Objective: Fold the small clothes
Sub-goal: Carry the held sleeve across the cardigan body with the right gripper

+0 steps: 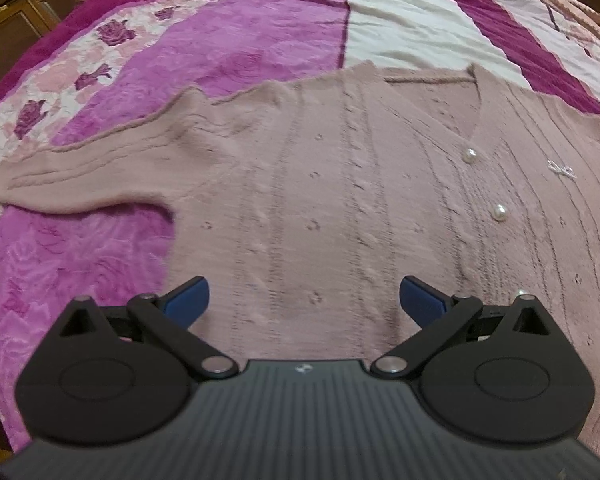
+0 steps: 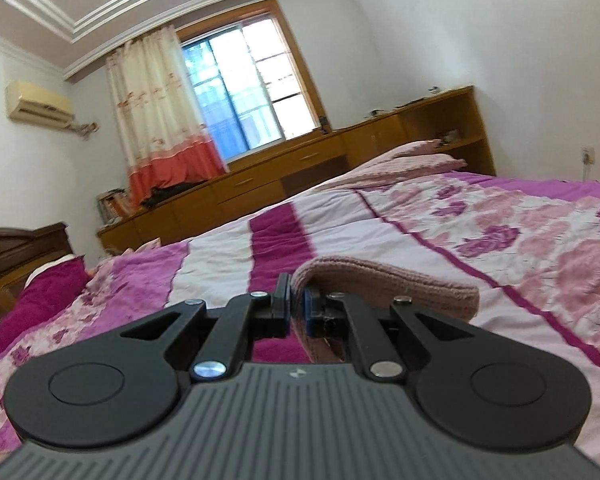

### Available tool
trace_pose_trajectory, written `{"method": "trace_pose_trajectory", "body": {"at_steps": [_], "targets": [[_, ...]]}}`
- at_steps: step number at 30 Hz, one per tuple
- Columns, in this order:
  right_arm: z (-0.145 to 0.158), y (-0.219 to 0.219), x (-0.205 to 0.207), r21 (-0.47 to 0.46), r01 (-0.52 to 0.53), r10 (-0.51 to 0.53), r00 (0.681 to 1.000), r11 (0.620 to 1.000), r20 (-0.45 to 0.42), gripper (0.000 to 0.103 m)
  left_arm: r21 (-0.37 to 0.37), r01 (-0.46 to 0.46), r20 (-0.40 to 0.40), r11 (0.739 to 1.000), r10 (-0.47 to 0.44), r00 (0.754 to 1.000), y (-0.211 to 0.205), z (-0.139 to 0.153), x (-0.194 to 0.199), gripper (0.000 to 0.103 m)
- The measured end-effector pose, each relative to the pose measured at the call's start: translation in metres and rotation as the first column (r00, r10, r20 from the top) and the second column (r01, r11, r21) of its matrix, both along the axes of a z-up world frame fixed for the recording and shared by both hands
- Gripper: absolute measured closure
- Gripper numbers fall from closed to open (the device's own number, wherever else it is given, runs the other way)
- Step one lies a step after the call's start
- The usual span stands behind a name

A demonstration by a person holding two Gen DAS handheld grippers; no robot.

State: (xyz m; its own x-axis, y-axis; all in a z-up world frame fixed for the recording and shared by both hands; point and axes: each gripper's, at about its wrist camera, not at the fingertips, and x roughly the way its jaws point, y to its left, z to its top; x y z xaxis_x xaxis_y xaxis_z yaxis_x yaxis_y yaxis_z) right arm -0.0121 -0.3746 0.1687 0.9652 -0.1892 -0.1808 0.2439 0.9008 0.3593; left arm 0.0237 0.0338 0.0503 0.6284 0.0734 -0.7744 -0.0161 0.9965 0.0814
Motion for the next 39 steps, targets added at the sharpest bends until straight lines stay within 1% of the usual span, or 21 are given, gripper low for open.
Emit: {"method": "trace_pose_trajectory", "body": {"at_steps": [5, 8, 12, 17, 21, 26, 29, 33, 34, 39], "targets": [[0.012, 0.041, 0.009, -0.045, -0.056, 0.056, 0.998, 0.997, -0.003, 0.097, -0.019, -0.028, 0.016, 0.999, 0.028, 0.999, 0.018, 0.01, -0.002, 0.0], [0.019, 0.067, 0.013, -0.063, -0.083, 0.084, 0.996, 0.995, 0.002, 0.097, -0.014, -0.038, 0.025, 0.999, 0.038, 0.999, 0.027, 0.014, -0.003, 0.0], [0.023, 0.095, 0.022, -0.04, -0.116, 0.116, 0.993, 0.992, -0.004, 0.097, -0.008, -0.049, 0.032, 0.999, 0.049, 0.998, 0.038, 0.017, -0.007, 0.0], [0.026, 0.138, 0.039, -0.041, -0.154, 0.153, 0.988, 0.987, -0.023, 0.097, -0.014, -0.071, 0.03, 0.997, 0.071, 0.997, 0.053, 0.018, -0.008, 0.0], [0.022, 0.177, 0.049, -0.046, -0.203, 0.2, 0.978, 0.978, -0.059, 0.097, -0.022, -0.084, 0.036, 0.996, 0.085, 0.996, 0.065, 0.019, -0.01, 0.0], [0.002, 0.233, 0.057, -0.05, -0.273, 0.265, 0.956, 0.961, -0.127, 0.097, -0.029, -0.103, 0.035, 0.994, 0.104, 0.994, 0.078, 0.017, -0.009, 0.0], [-0.017, 0.261, 0.063, -0.047, -0.305, 0.294, 0.941, 0.951, -0.17, 0.097, -0.039, -0.113, 0.035, 0.993, 0.115, 0.993, 0.086, 0.016, -0.011, 0.0], [-0.045, 0.292, 0.078, -0.025, -0.348, 0.331, 0.91, 0.937, -0.25, 0.097, -0.048, -0.119, 0.034, 0.992, 0.121, 0.992, 0.093, 0.014, -0.012, 0.0], [-0.055, 0.291, 0.087, -0.018, -0.356, 0.339, 0.901, 0.934, -0.27, 0.097, -0.05, -0.121, 0.034, 0.991, 0.123, 0.992, 0.095, 0.013, -0.013, 0.0], [-0.087, 0.317, 0.104, -0.012, -0.39, 0.363, 0.867, 0.921, -0.341, 0.097, -0.062, -0.133, 0.022, 0.989, 0.134, 0.991, 0.102, 0.006, -0.012, 0.0]]}}
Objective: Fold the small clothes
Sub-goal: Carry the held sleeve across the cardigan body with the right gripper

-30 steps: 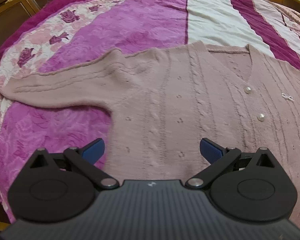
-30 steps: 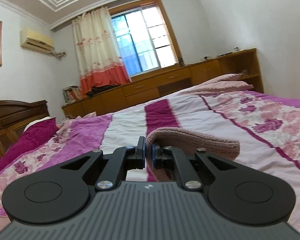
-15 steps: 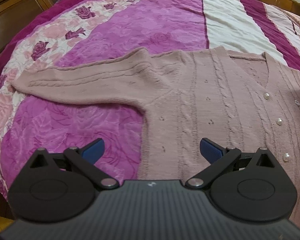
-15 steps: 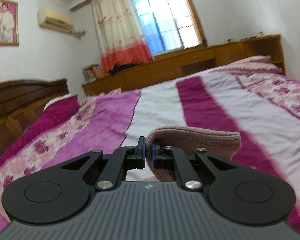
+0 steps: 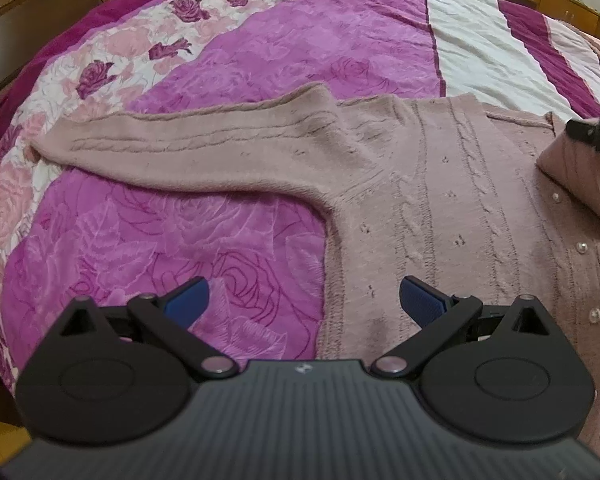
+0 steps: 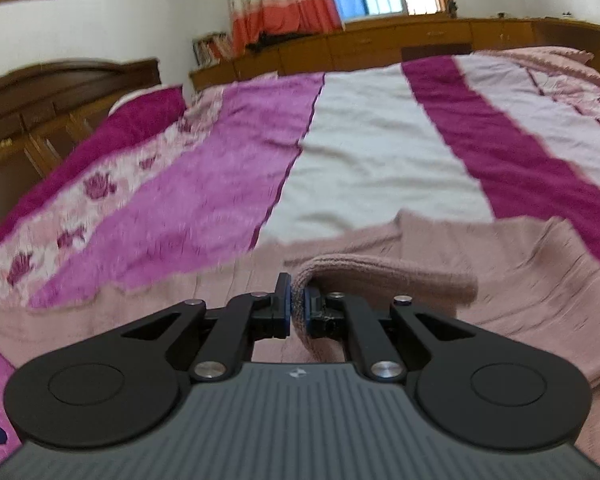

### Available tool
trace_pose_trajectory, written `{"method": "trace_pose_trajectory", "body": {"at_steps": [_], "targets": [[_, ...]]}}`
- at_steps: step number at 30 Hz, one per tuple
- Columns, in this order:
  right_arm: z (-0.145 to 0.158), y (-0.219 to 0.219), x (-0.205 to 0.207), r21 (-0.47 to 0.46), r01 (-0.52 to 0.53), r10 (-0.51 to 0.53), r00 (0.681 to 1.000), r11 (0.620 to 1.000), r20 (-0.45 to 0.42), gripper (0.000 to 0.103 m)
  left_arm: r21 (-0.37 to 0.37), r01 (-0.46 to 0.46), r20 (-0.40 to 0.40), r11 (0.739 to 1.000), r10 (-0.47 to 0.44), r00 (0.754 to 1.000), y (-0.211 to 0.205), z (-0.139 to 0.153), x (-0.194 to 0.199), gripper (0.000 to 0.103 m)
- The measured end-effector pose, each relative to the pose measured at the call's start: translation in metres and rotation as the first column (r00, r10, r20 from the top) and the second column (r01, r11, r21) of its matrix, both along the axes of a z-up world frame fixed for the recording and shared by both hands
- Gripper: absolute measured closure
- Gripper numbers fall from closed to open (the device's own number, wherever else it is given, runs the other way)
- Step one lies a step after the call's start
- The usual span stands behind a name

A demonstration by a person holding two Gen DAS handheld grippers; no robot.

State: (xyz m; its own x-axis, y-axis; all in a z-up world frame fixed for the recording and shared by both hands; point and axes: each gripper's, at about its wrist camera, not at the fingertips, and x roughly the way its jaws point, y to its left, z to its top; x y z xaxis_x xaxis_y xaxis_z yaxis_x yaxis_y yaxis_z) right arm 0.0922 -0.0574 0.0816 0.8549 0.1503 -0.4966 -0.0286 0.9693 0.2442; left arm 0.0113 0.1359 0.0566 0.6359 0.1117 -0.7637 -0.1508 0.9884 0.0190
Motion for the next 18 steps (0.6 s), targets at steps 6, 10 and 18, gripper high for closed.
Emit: {"method": "trace_pose_trajectory", "body": {"at_steps": [6, 10, 18], "targets": [[-0.022, 0.019, 0.012, -0.013, -0.041, 0.04, 0.998, 0.999, -0.053, 0.097, -0.017, -0.003, -0.015, 1.0, 0.003, 1.0, 0.005, -0.008, 0.003, 0.0], [-0.033, 0.023, 0.016, -0.018, -0.057, 0.055, 0.995, 0.998, -0.088, 0.096, -0.021, 0.002, -0.022, 1.0, -0.003, 1.0, 0.005, -0.013, 0.004, 0.0], [-0.053, 0.024, 0.022, 0.013, -0.085, 0.086, 0.985, 0.996, -0.147, 0.081, -0.025, 0.001, -0.031, 1.0, -0.002, 1.0, 0.007, -0.018, 0.005, 0.0]]}}
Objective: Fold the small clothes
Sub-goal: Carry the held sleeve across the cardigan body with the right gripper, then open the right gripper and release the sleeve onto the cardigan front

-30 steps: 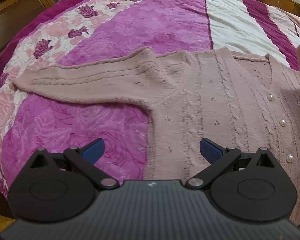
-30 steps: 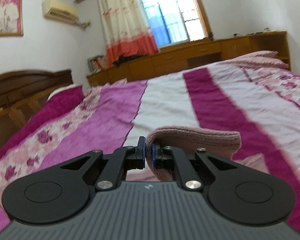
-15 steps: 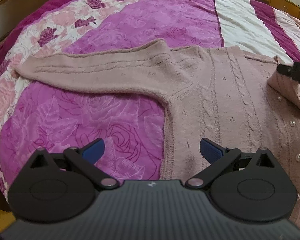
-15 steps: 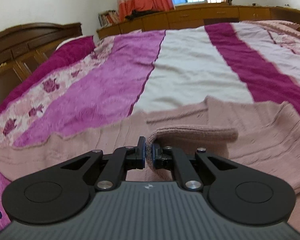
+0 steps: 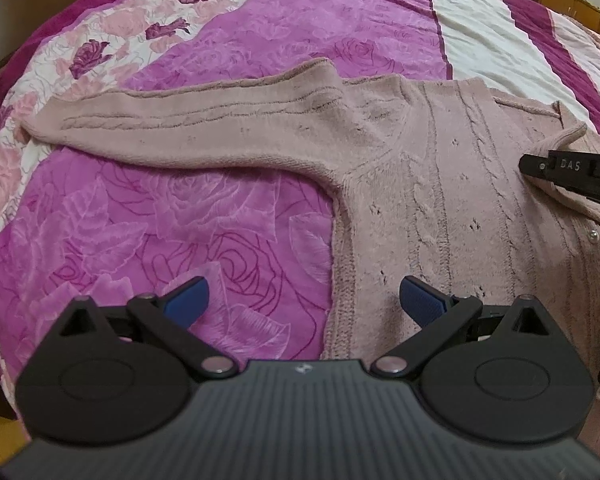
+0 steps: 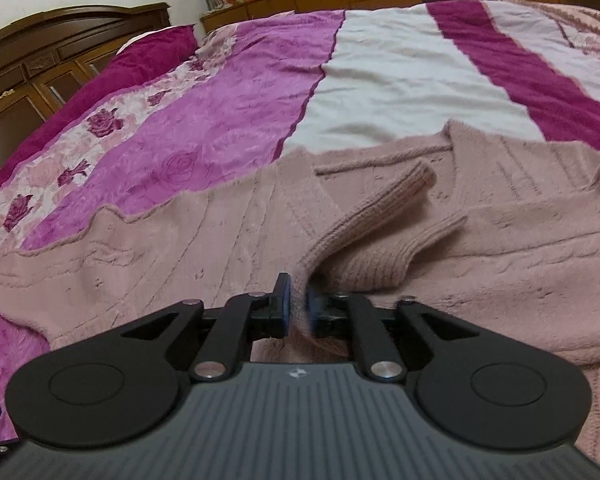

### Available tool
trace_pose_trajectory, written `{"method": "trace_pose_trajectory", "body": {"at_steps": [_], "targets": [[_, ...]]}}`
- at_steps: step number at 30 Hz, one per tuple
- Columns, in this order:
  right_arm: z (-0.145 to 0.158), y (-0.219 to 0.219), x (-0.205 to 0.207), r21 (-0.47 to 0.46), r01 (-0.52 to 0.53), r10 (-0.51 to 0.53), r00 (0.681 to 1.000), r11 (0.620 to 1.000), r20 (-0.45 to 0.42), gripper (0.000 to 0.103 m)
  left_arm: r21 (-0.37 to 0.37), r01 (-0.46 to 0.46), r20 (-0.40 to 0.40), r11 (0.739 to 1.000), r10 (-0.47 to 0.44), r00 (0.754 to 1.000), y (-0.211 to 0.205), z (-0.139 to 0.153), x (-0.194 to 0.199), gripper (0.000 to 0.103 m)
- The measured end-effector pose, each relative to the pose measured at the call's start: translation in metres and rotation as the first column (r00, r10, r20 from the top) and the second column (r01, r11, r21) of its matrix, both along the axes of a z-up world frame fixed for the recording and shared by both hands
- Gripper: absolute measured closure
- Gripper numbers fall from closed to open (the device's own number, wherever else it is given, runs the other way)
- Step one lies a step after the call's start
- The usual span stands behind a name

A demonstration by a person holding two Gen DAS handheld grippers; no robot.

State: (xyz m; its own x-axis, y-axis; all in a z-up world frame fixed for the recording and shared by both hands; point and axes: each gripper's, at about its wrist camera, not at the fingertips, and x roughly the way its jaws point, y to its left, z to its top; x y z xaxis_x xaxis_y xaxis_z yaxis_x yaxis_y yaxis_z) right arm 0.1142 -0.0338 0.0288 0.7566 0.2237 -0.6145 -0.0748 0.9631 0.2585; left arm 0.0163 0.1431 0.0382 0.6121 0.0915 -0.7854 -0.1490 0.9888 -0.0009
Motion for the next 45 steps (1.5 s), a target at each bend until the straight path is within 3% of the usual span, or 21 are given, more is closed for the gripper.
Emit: {"method": "trace_pose_trajectory", "body": {"at_steps": [2, 5, 7, 14, 30, 34, 38, 45], "targets": [[0.0, 0.001, -0.001, 0.017, -0.028, 0.028, 1.0, 0.999, 0.004, 0.056, -0.002, 0.0, 0.001, 1.0, 0.0, 1.0, 0.0, 0.0, 0.0, 0.0], [0.005, 0.005, -0.004, 0.035, -0.065, 0.064, 0.998, 0.997, 0.015, 0.036, -0.007, 0.004, 0.005, 1.0, -0.004, 1.0, -0.001, 0.0, -0.001, 0.0], [0.009, 0.007, -0.008, 0.038, -0.076, 0.075, 0.997, 0.996, 0.022, 0.03, -0.006, 0.008, 0.004, 1.0, -0.008, 1.0, -0.001, 0.0, -0.001, 0.0], [0.019, -0.003, -0.028, 0.051, -0.041, 0.04, 0.999, 0.998, 0.012, 0.021, -0.01, 0.005, 0.004, 1.0, -0.005, 1.0, -0.003, 0.001, -0.001, 0.0], [0.049, -0.077, -0.075, 0.116, 0.079, -0.077, 0.997, 0.99, -0.015, 0.019, 0.013, 0.061, 0.02, 0.998, -0.061, 0.998, -0.026, 0.011, 0.003, 0.0], [0.059, -0.105, -0.086, 0.089, 0.113, -0.114, 0.993, 0.99, 0.008, 0.016, 0.023, 0.086, 0.04, 0.996, -0.087, 0.995, -0.037, 0.018, 0.007, 0.0], [0.058, -0.133, -0.098, 0.05, 0.172, -0.174, 0.985, 0.984, 0.023, 0.012, 0.023, 0.127, 0.061, 0.992, -0.128, 0.99, -0.054, 0.026, 0.012, 0.0], [0.04, -0.174, -0.108, 0.117, 0.269, -0.269, 0.963, 0.956, -0.013, 0.012, 0.048, 0.209, 0.1, 0.977, -0.213, 0.972, -0.092, 0.036, 0.032, 0.0]]}}
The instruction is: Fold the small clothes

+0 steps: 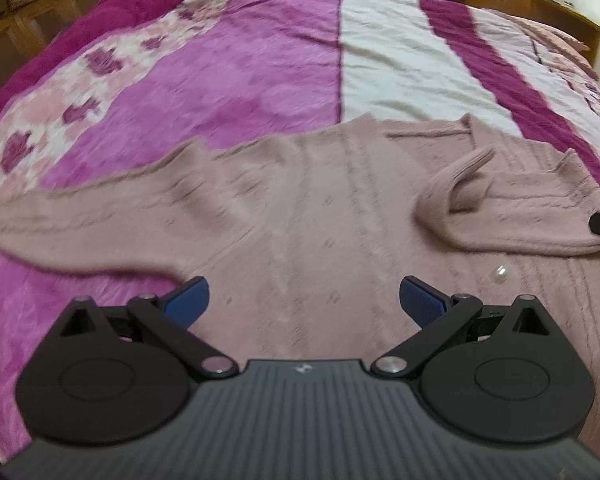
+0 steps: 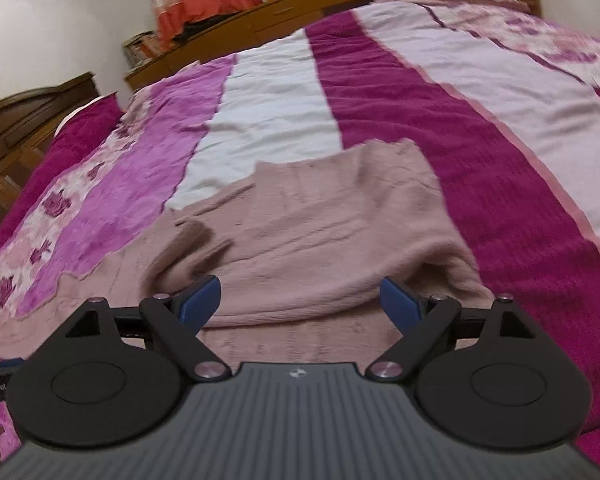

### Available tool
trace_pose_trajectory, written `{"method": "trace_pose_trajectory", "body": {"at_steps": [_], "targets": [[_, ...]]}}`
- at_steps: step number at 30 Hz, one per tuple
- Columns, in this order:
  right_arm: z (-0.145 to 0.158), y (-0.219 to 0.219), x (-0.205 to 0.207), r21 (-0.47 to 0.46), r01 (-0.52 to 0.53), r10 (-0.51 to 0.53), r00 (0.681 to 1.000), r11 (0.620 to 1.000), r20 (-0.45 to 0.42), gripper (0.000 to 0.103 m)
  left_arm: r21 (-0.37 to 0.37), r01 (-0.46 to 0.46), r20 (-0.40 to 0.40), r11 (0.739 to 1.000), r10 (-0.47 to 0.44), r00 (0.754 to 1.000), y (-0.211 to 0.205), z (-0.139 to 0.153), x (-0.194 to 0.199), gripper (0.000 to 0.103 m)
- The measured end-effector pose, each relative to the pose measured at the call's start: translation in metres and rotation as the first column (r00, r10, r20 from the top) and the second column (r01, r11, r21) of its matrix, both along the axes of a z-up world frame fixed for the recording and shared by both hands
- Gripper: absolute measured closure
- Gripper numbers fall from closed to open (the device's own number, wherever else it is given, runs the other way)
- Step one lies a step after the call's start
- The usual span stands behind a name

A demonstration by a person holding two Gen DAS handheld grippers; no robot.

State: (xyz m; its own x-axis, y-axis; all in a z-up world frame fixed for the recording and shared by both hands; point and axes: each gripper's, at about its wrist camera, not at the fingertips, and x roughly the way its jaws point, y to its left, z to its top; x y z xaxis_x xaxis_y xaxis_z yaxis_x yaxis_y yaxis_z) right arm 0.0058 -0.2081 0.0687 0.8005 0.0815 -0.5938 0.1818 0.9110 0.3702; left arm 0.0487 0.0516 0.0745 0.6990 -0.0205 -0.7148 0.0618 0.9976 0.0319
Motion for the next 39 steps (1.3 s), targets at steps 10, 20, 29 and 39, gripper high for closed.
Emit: {"method": "trace_pose_trajectory", "body": {"at_steps": [10, 20, 29, 39], "targets": [[-0.031, -0.019, 0.006, 0.042, 0.054, -0.053, 0.998, 0.998, -0.026, 0.012, 0.036, 0.083, 0.05, 0.996, -0.085, 0.995, -0.046, -0.002, 0.034, 0.005], [-0.045, -0.018, 0.008, 0.029, 0.039, -0.039, 0.999, 0.999, -0.003, 0.011, -0.033, 0.155, 0.032, 0.987, -0.154, 0.988, -0.078, -0.015, 0.074, 0.031], [-0.052, -0.009, 0.008, -0.031, 0.023, -0.022, 0.999, 0.999, 0.028, 0.006, -0.087, 0.212, 0.068, 0.973, -0.206, 0.976, -0.102, -0.018, 0.099, 0.059], [-0.055, -0.01, 0.006, -0.019, 0.023, -0.022, 0.999, 1.0, 0.042, 0.006, -0.188, 0.096, 0.159, 0.978, -0.066, 0.985, -0.072, -0.006, 0.088, 0.095]]}}
